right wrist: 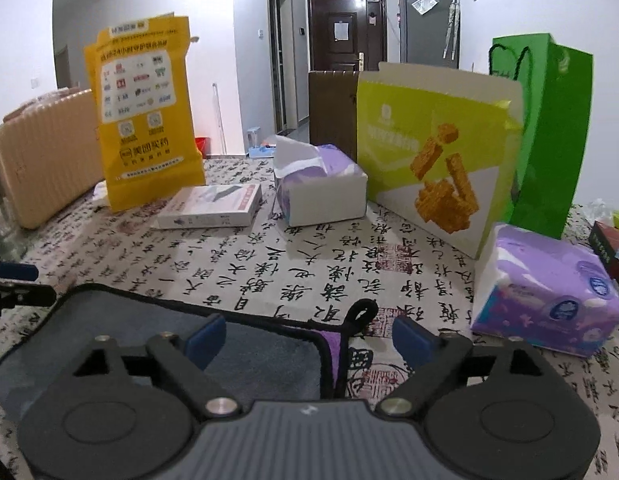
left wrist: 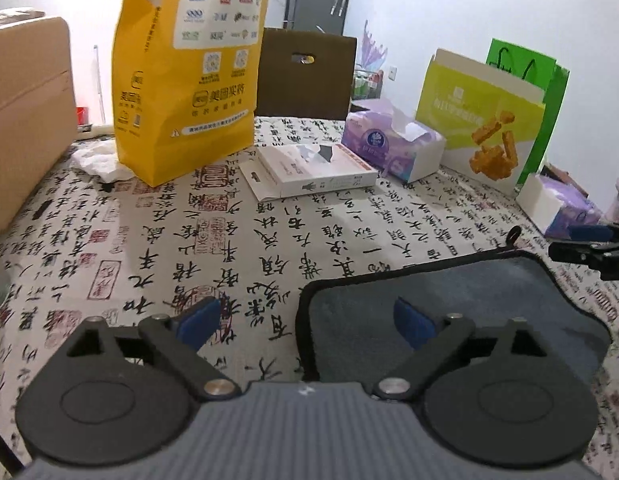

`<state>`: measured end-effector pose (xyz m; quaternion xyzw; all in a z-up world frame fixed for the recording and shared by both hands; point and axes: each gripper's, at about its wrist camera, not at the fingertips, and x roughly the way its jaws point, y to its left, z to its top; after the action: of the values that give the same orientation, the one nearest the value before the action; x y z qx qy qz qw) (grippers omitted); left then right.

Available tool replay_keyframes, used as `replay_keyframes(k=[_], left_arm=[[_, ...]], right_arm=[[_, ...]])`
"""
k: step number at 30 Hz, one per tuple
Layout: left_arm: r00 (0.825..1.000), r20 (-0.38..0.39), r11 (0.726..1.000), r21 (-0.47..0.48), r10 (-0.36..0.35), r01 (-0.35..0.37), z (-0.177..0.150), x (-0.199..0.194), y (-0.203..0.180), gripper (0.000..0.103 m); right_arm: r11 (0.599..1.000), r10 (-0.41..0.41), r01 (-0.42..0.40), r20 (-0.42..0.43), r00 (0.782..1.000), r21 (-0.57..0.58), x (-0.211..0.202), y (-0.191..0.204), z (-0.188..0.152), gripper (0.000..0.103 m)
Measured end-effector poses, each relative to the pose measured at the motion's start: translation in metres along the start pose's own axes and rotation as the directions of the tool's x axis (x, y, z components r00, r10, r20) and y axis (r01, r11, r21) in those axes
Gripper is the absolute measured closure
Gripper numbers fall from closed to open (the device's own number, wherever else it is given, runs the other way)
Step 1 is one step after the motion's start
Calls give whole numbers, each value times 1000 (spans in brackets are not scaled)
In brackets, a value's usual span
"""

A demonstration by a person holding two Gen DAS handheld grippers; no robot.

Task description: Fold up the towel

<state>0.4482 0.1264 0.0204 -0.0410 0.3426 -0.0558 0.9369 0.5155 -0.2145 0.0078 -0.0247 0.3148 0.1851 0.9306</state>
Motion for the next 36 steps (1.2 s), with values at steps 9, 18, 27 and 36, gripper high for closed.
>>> replay_keyframes(k=[9,18,27,36], left_arm=[[999,33,1000,-11,3,-2,-7,-50,-16,4],[997,68,999,23,25,-27,-26,-93,-34,1],[996,83,999,34,25,-28,-40,-120,-45,0],[995,100,999,34,25,-28,-52,-144,-54,0]], right_arm=[[1000,-2,2,25,1000,4,-49,9,-6,11],[1000,-1,1,40,999,10,-88,20,-24,9],[1000,6,-6,64,998,4,-119,31,-35,8],[1000,11,-11,87,996,-1,-148,38,-45,7]])
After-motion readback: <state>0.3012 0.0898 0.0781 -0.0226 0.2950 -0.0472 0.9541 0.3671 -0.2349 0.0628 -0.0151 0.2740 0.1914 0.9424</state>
